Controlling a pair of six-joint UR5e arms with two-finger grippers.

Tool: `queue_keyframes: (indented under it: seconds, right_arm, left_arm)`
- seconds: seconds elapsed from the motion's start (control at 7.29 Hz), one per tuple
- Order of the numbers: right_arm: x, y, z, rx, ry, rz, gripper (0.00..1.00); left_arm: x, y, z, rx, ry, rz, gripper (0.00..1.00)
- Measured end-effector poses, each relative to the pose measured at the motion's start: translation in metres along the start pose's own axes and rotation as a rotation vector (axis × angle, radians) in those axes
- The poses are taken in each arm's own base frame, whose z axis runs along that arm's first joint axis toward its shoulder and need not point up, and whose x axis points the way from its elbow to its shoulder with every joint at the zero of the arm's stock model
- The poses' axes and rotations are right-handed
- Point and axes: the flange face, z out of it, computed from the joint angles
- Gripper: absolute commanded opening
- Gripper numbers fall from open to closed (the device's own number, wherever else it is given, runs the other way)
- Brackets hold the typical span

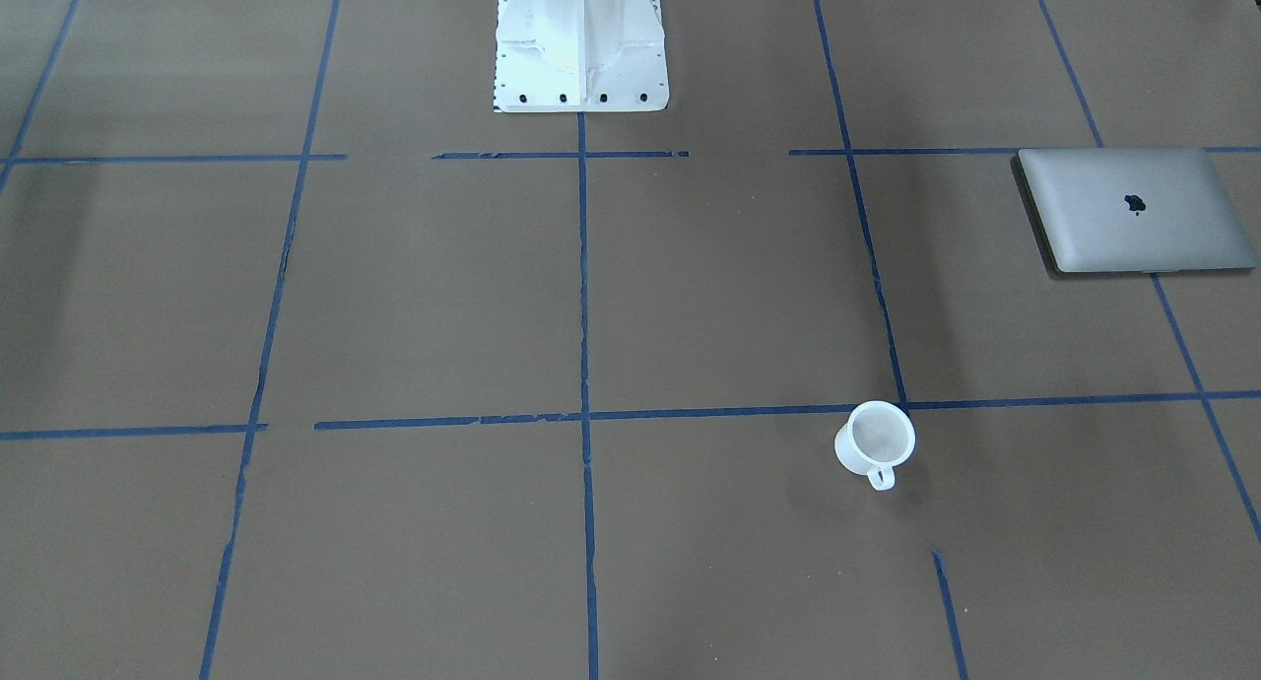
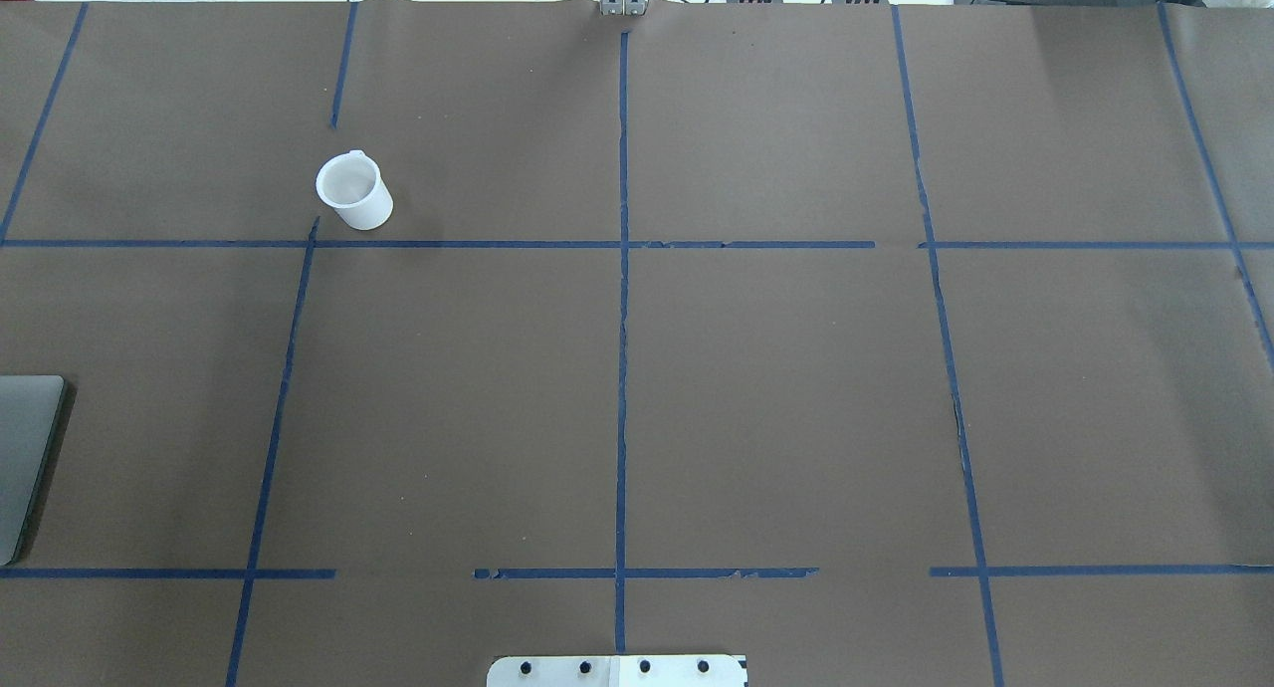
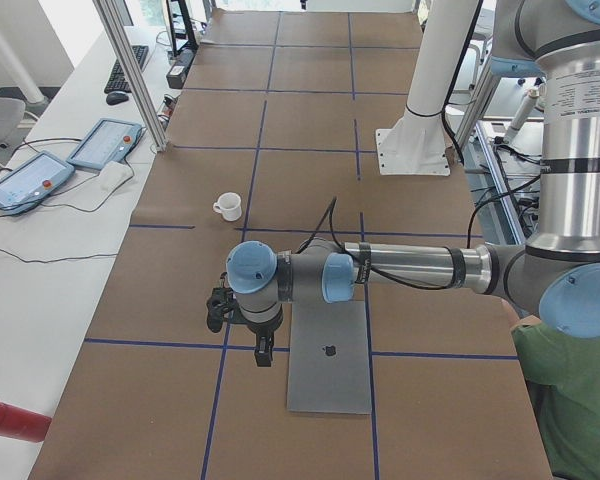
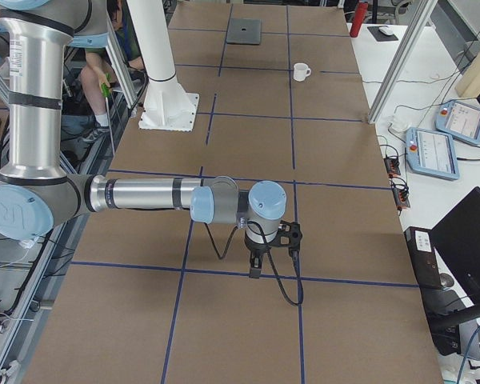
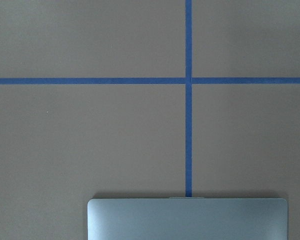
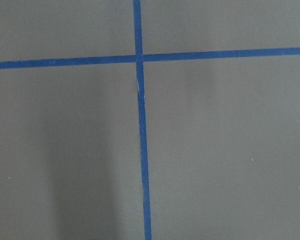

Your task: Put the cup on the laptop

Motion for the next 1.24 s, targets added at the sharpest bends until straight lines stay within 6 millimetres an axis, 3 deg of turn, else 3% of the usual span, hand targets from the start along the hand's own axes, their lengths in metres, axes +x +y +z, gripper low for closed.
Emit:
queue_keyframes:
  seconds: [0.27, 0.55, 0.82, 1.1, 1.24]
  right_arm:
    - [0.0, 0.0, 0.0, 0.0, 0.0, 0.0, 1.0]
    - [0.0, 0.0, 0.0, 0.0, 0.0, 0.0, 1.0]
    - [0.0, 0.0, 0.0, 0.0, 0.0, 0.0, 1.0]
    - [0.0, 0.0, 0.0, 0.0, 0.0, 0.0, 1.0]
    - [0.0, 0.0, 0.0, 0.0, 0.0, 0.0, 1.0]
  left_arm:
    - [0.009, -0.007, -0.007, 0.014, 0.0, 0.013, 1.0]
    - [0.048, -0.034, -0.036, 0.072, -0.004, 0.084, 1.0]
    - [0.12, -0.063, -0.056, 0.111, 0.001, 0.22, 1.0]
    - [0.189, -0.07, -0.063, 0.128, 0.025, 0.267, 1.0]
    - [0.237, -0.074, -0.057, 0.12, 0.044, 0.247, 1.0]
